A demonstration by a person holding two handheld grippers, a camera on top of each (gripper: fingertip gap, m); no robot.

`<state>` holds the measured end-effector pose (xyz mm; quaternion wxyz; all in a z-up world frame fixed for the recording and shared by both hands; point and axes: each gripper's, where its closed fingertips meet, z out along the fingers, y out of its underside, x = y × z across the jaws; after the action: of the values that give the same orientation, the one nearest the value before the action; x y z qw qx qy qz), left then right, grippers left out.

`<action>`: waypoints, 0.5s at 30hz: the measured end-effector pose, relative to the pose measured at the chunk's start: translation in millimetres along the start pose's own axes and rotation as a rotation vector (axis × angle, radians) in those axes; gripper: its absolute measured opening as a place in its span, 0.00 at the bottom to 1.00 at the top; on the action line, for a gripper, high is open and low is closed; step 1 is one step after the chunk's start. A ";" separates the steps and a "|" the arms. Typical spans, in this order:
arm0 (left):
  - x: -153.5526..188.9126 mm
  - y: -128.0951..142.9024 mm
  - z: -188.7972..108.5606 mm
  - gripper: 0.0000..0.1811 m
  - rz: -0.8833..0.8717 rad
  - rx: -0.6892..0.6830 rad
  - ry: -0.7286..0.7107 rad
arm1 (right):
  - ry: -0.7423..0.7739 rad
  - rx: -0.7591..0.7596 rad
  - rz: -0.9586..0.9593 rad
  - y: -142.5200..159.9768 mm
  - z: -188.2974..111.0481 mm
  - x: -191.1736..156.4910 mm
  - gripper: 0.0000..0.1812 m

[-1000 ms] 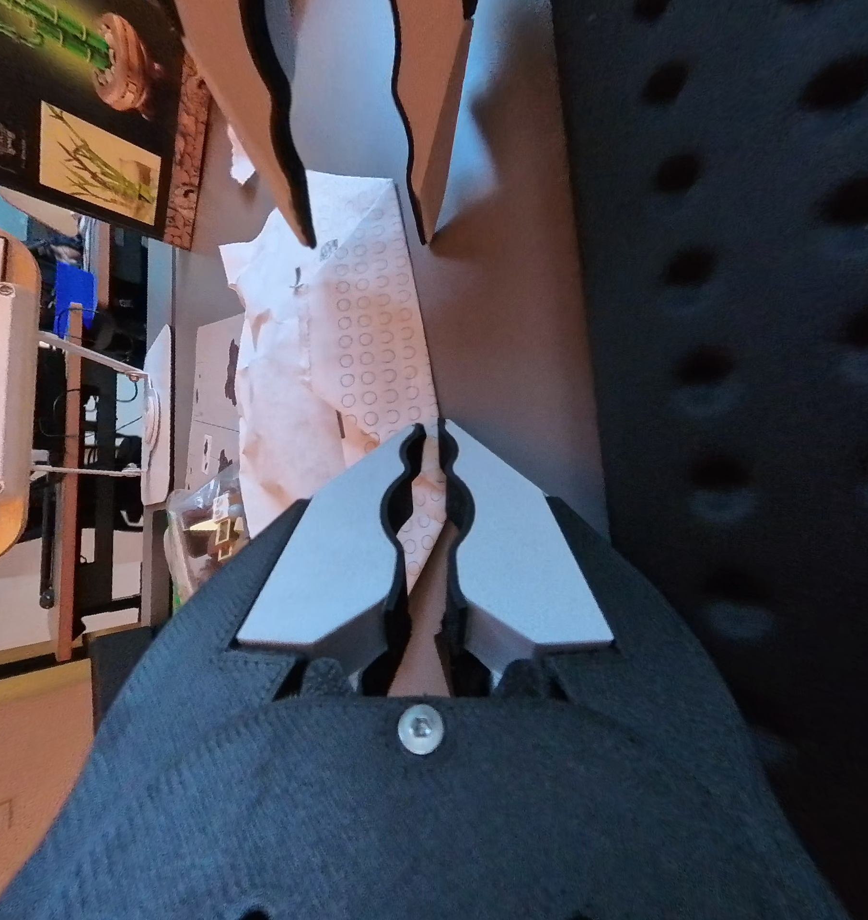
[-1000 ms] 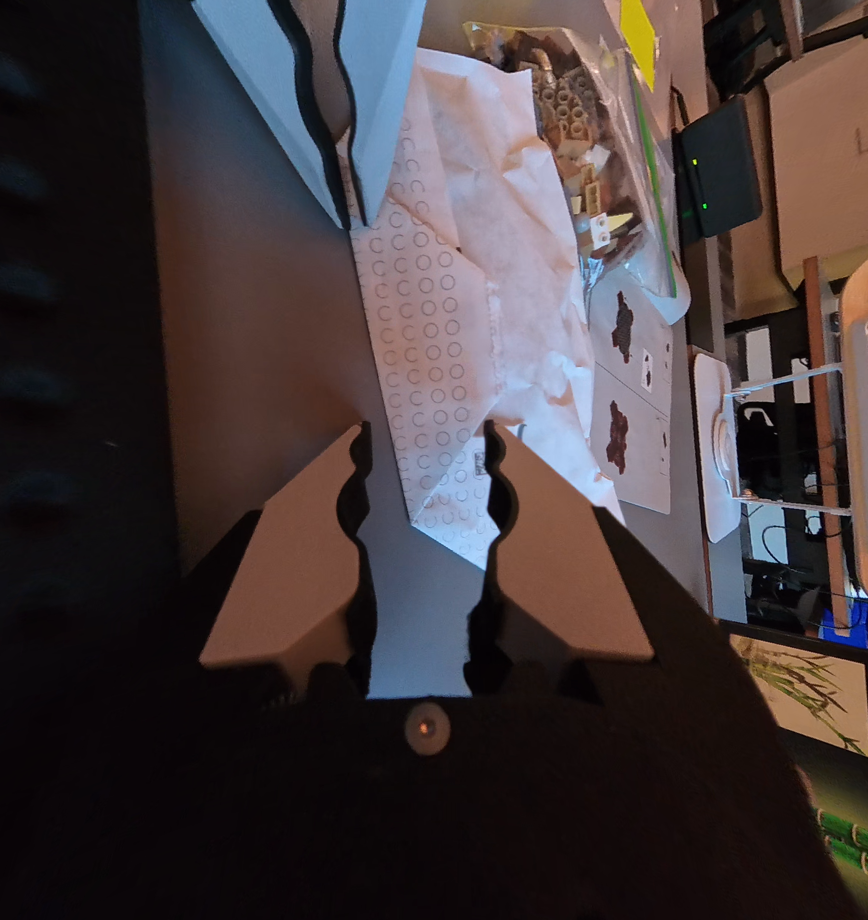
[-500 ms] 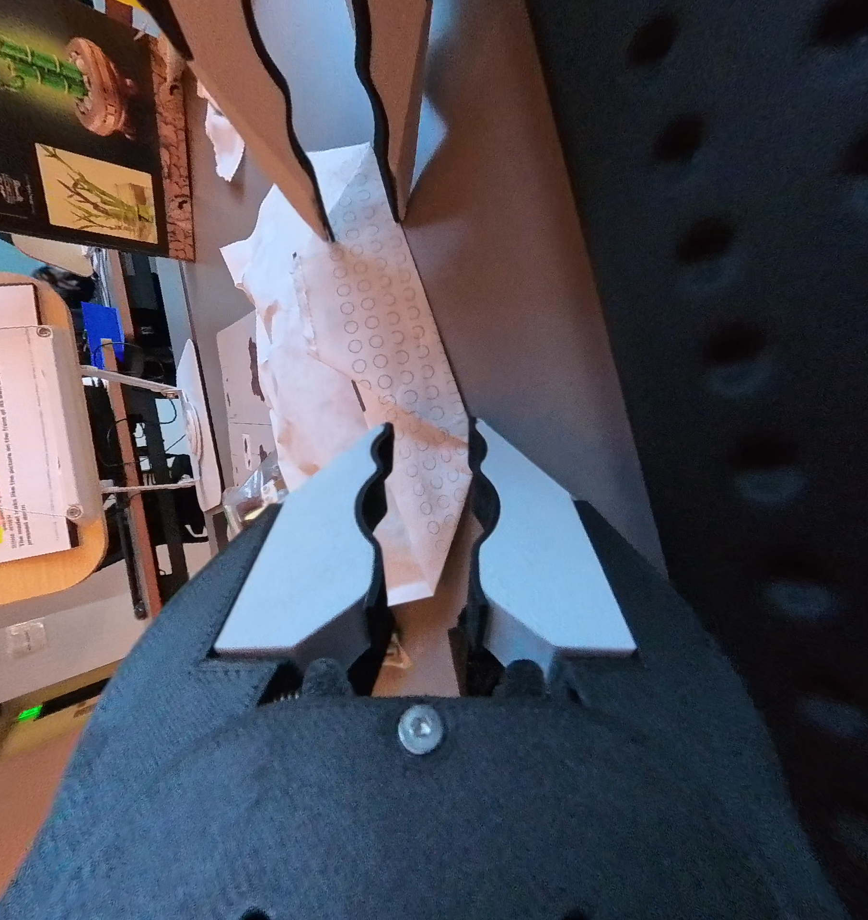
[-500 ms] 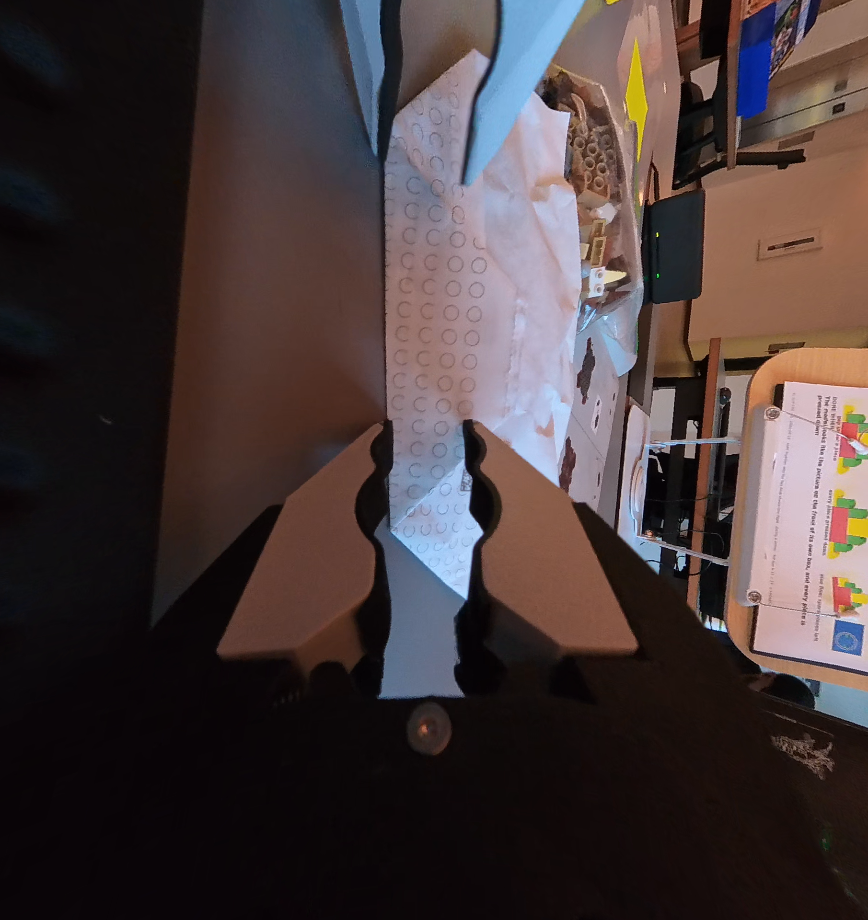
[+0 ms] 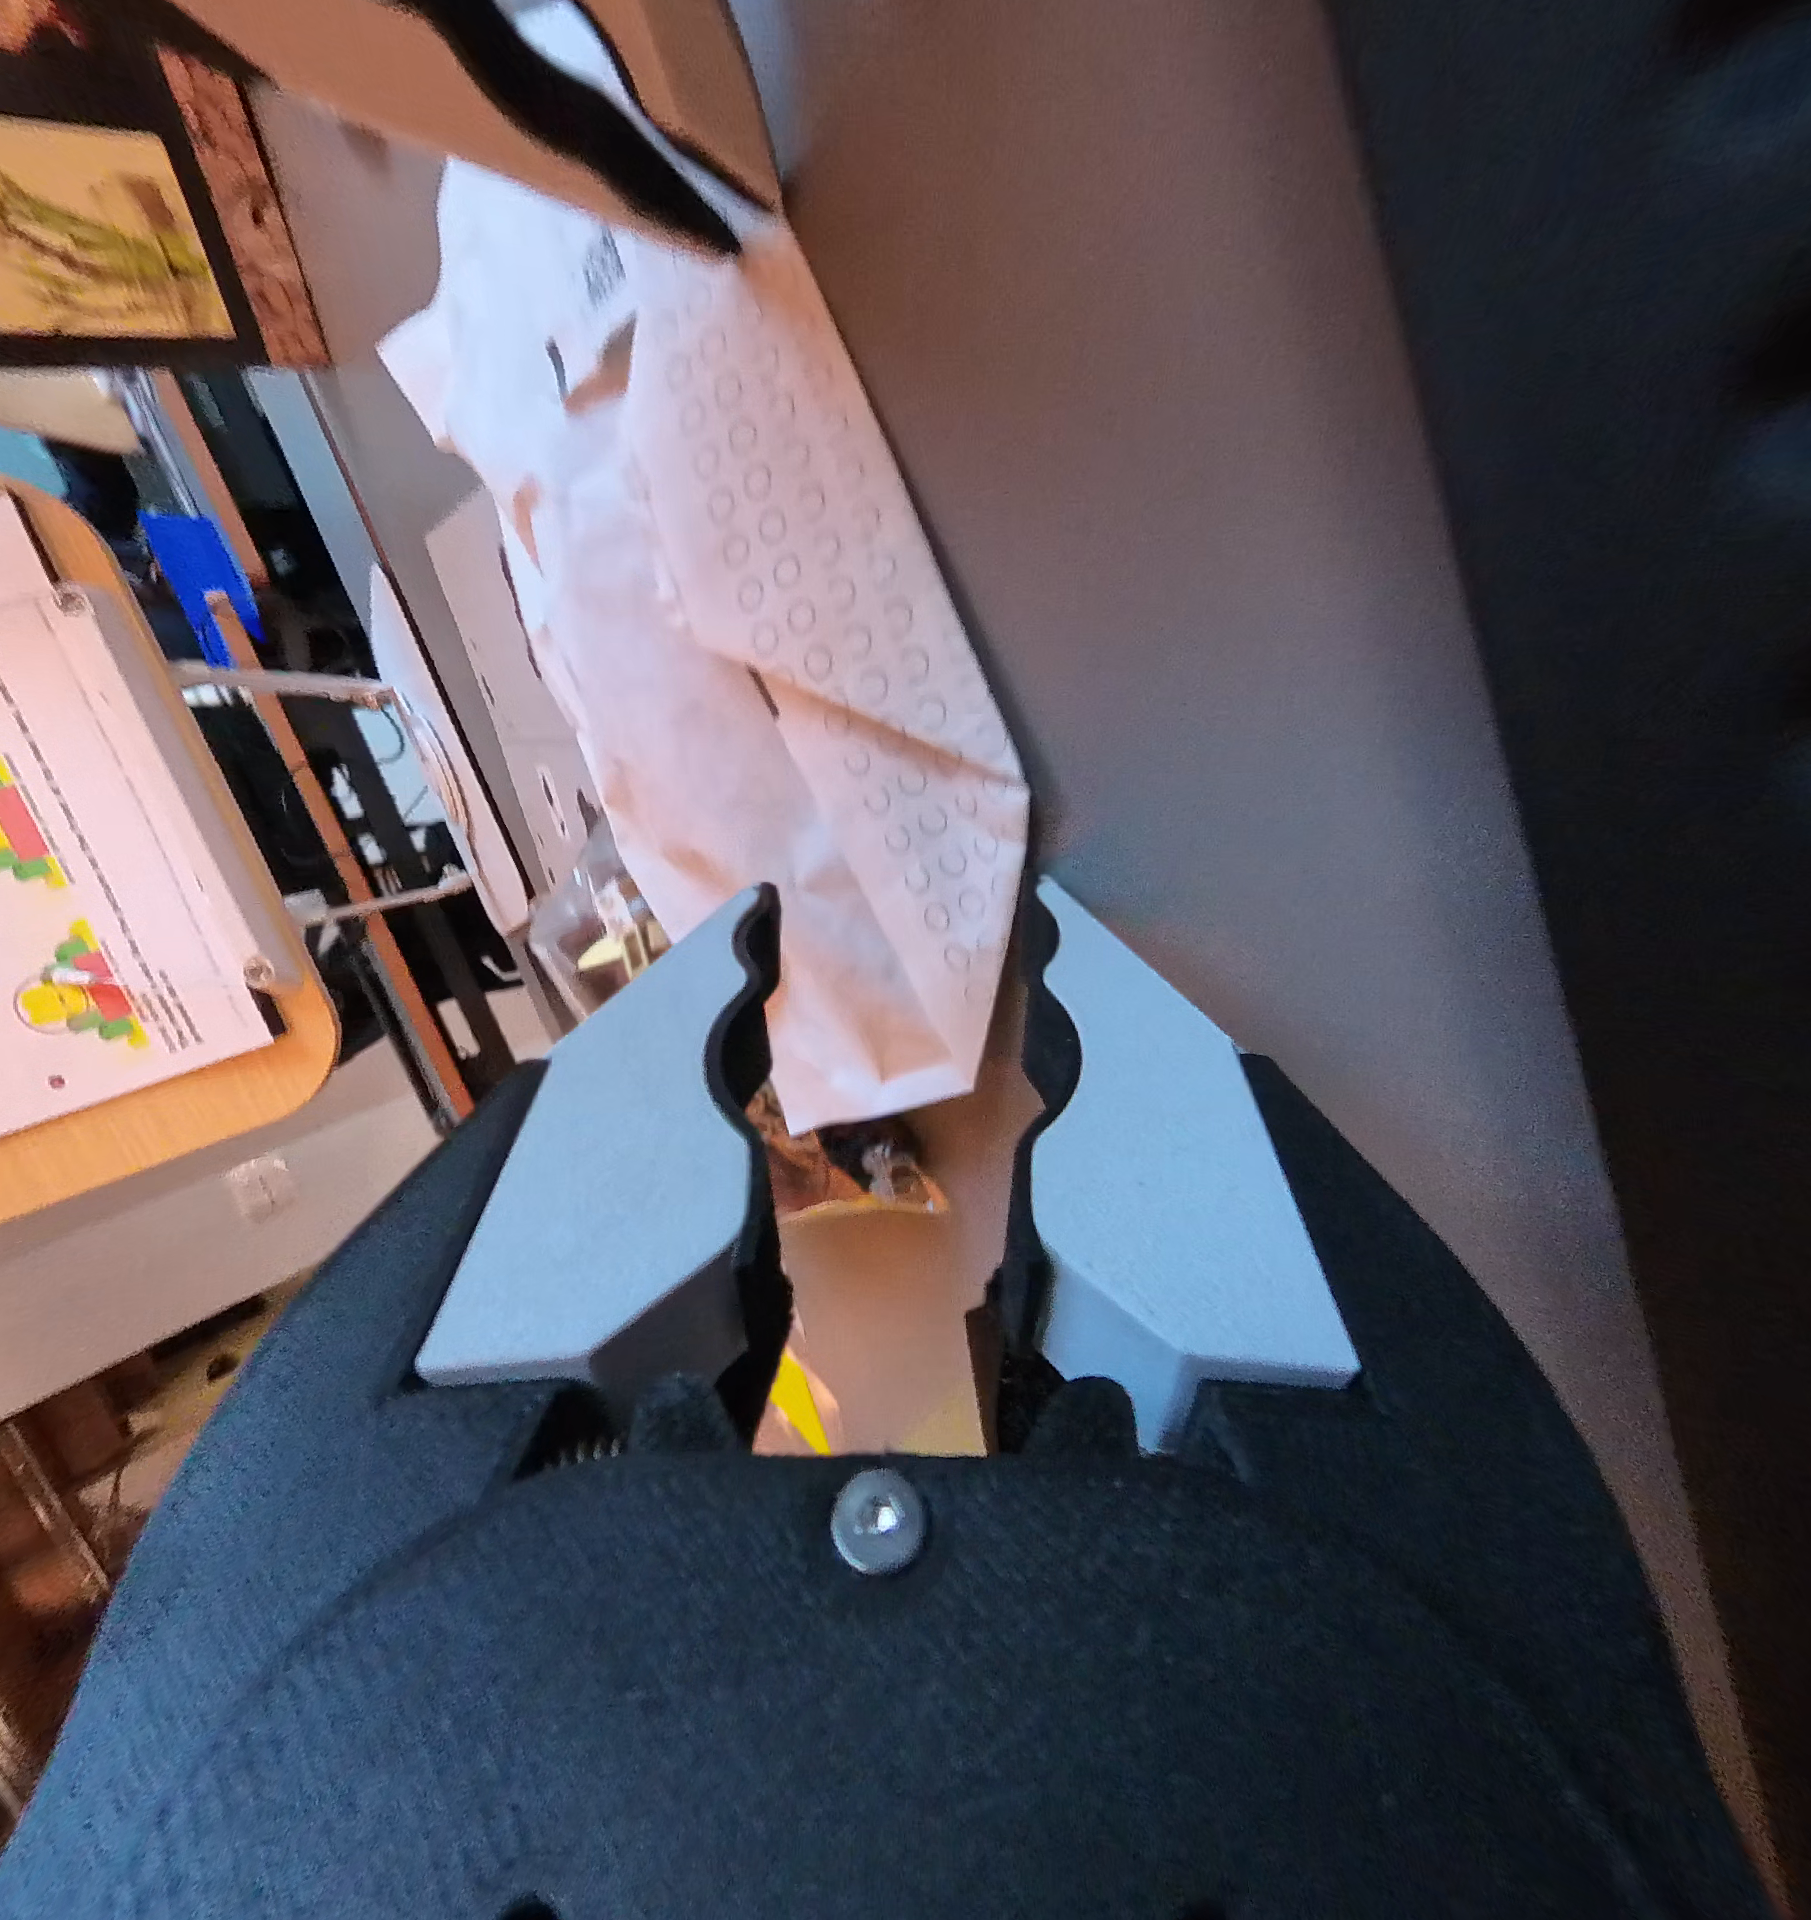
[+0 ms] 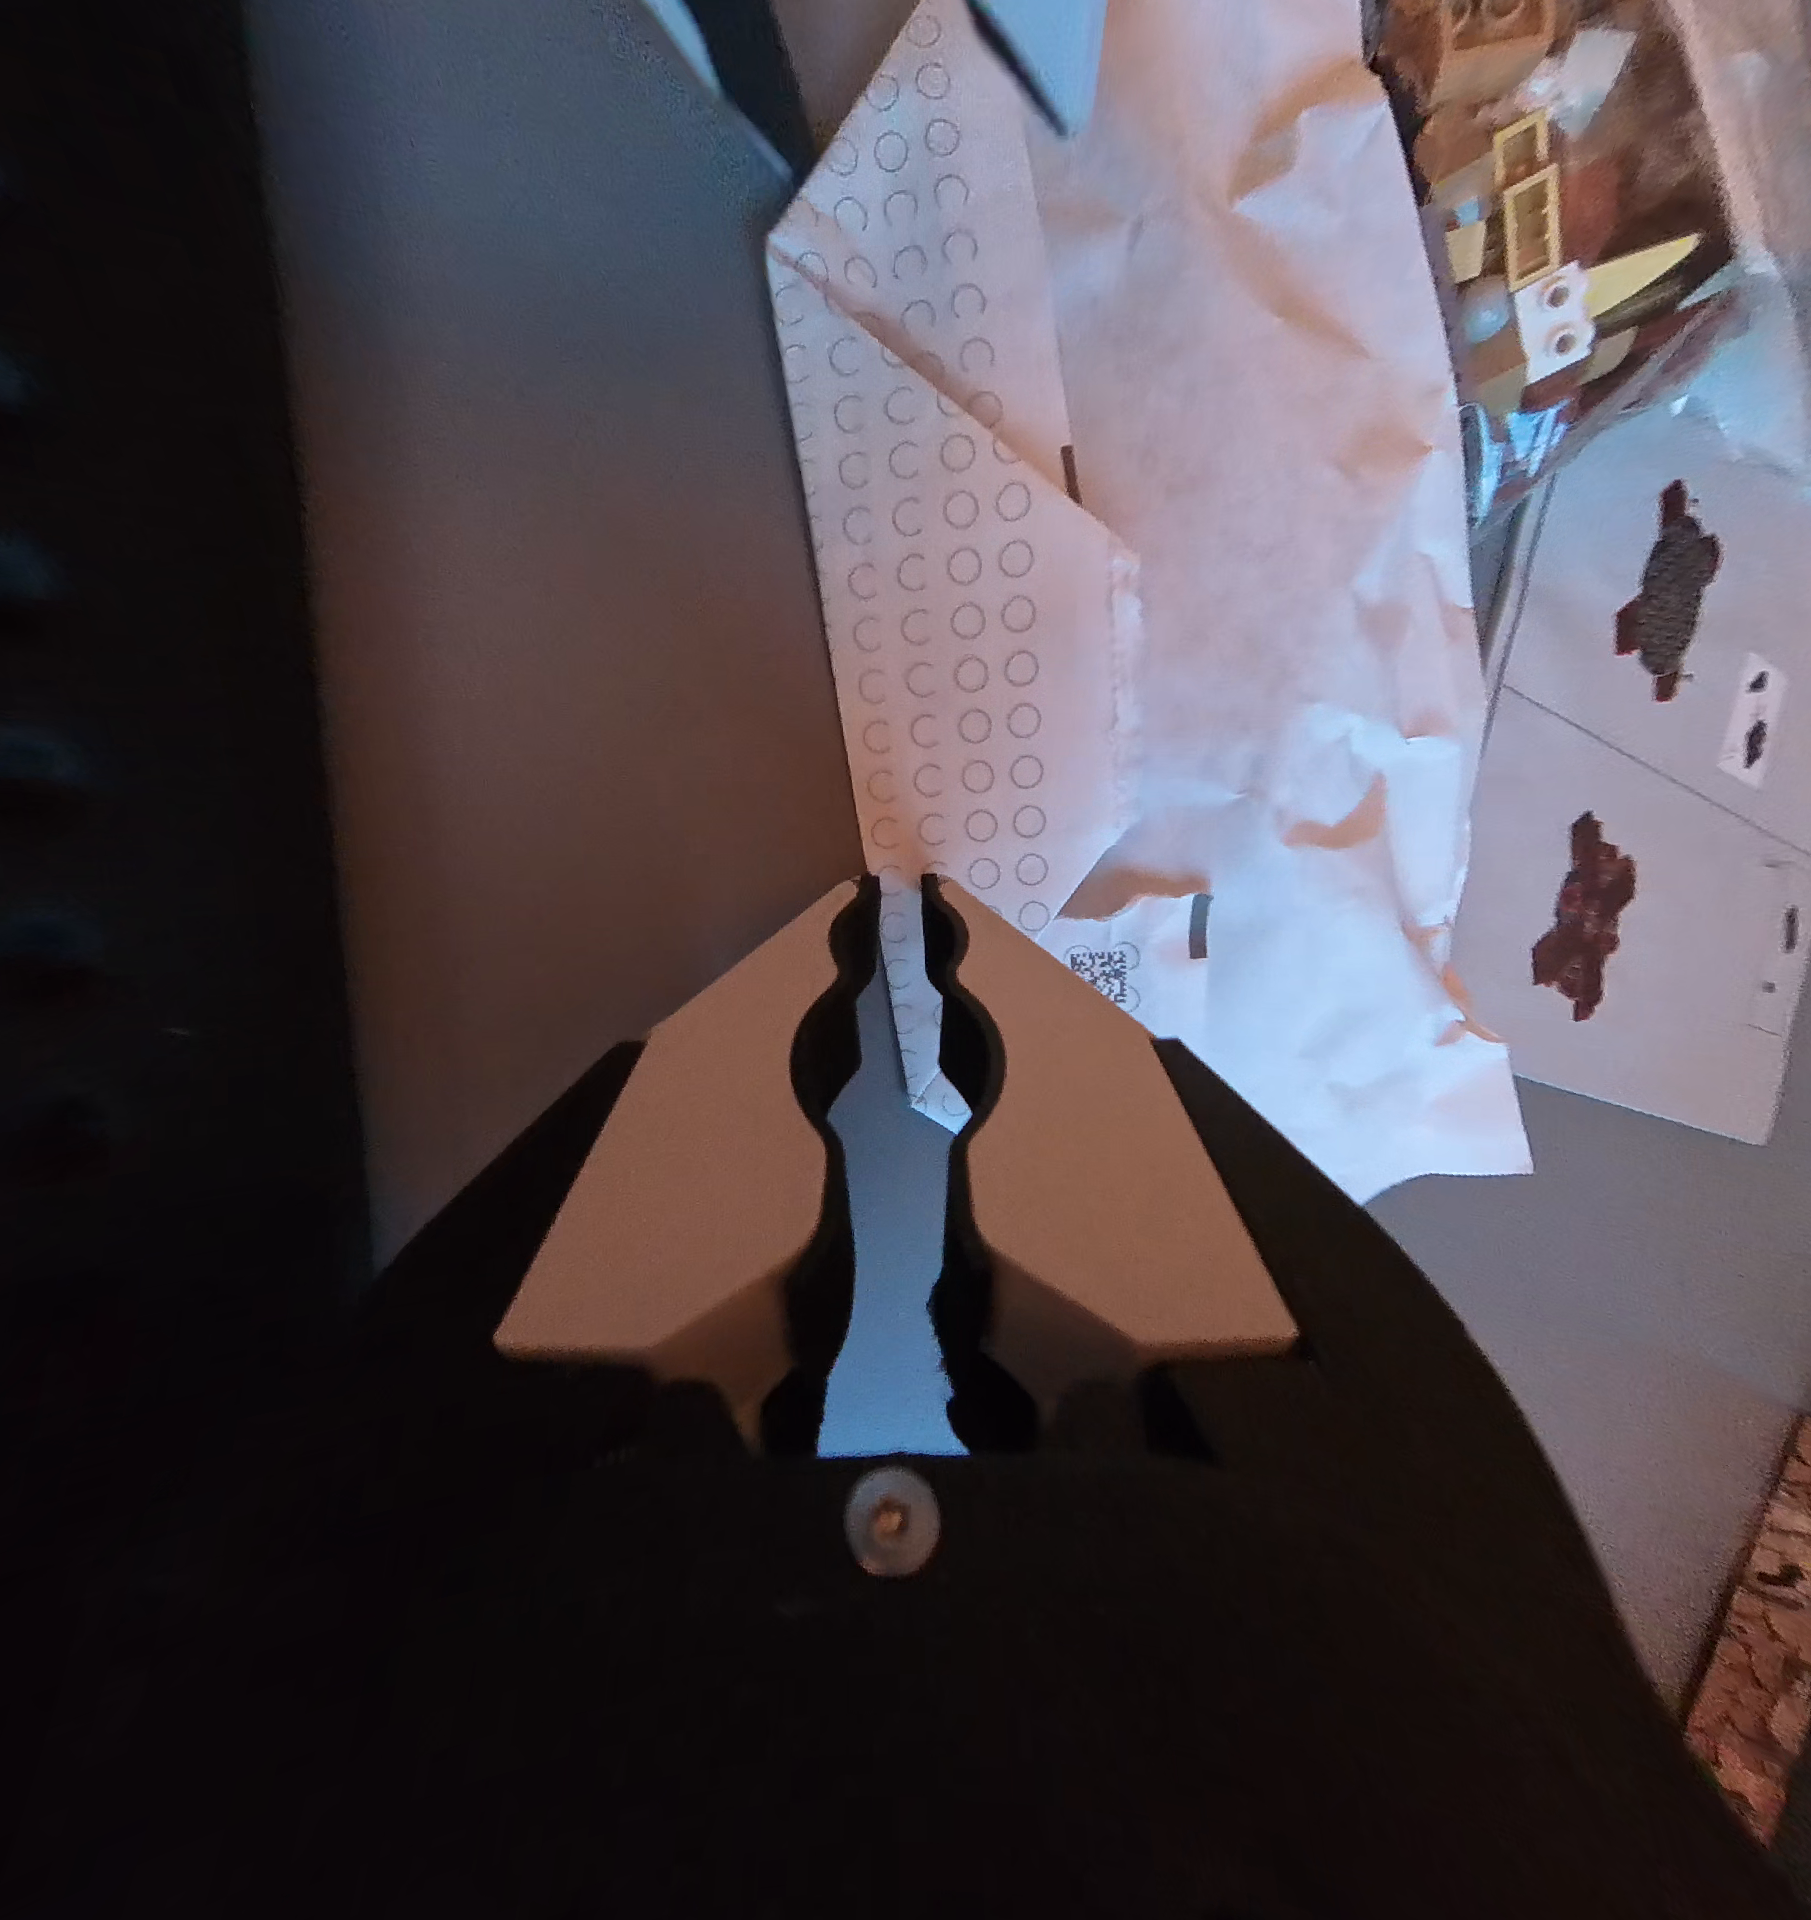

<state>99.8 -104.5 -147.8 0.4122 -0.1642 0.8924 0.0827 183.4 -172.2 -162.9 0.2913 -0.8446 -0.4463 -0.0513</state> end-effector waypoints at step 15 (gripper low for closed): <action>4.6 14.2 5.8 0.14 0.024 -0.028 -0.019 | -0.170 0.049 0.169 1.5 1.2 2.0 0.07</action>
<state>96.0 -90.7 -154.9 0.4171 -0.1583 0.8892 0.1019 185.6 -170.7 -163.8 0.2759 -0.8731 -0.3979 0.0562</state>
